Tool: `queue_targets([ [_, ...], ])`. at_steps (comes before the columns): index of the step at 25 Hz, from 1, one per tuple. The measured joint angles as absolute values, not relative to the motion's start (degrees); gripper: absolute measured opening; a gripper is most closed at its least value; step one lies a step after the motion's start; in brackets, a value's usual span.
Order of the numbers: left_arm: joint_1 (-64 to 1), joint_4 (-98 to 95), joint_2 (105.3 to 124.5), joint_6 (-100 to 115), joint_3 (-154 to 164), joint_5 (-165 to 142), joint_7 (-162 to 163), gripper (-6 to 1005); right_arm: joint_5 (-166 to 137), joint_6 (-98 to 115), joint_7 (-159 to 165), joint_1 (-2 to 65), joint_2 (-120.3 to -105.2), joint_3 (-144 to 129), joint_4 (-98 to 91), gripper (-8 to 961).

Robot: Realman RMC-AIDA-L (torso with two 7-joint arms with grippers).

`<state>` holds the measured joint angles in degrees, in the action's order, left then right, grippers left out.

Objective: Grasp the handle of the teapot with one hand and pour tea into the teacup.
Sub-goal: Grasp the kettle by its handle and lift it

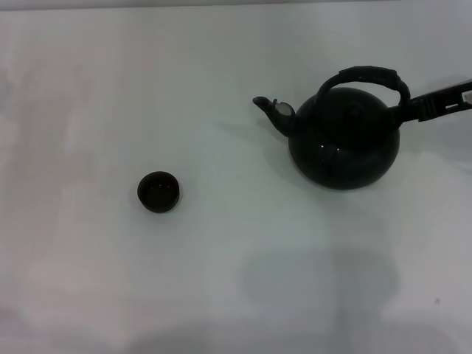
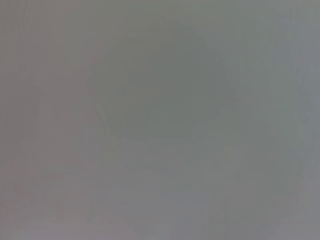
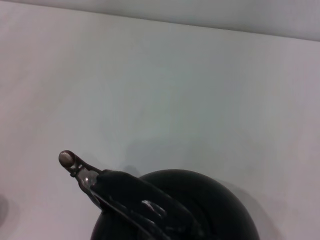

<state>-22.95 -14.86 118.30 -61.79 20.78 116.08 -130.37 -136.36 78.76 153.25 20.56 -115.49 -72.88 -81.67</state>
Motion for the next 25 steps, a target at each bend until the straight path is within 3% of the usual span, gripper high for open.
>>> queue_targets([
  [6, -22.6, -15.1, 118.3, -61.9, 20.8, 116.0, -130.3, 787, -136.2, 78.6, 153.2, 20.6, -115.49, -73.3, -81.3, 437],
  [17, -22.2, -15.2, 118.3, -62.2, 20.7, 116.1, -130.3, 787, -136.2, 78.6, 153.0, 20.8, -115.49, -74.4, -81.6, 263],
  [25, -21.9, -15.2, 118.3, -62.3, 20.6, 116.1, -130.3, 786, -136.1, 78.4, 153.3, 20.8, -115.49, -74.3, -81.6, 250],
])
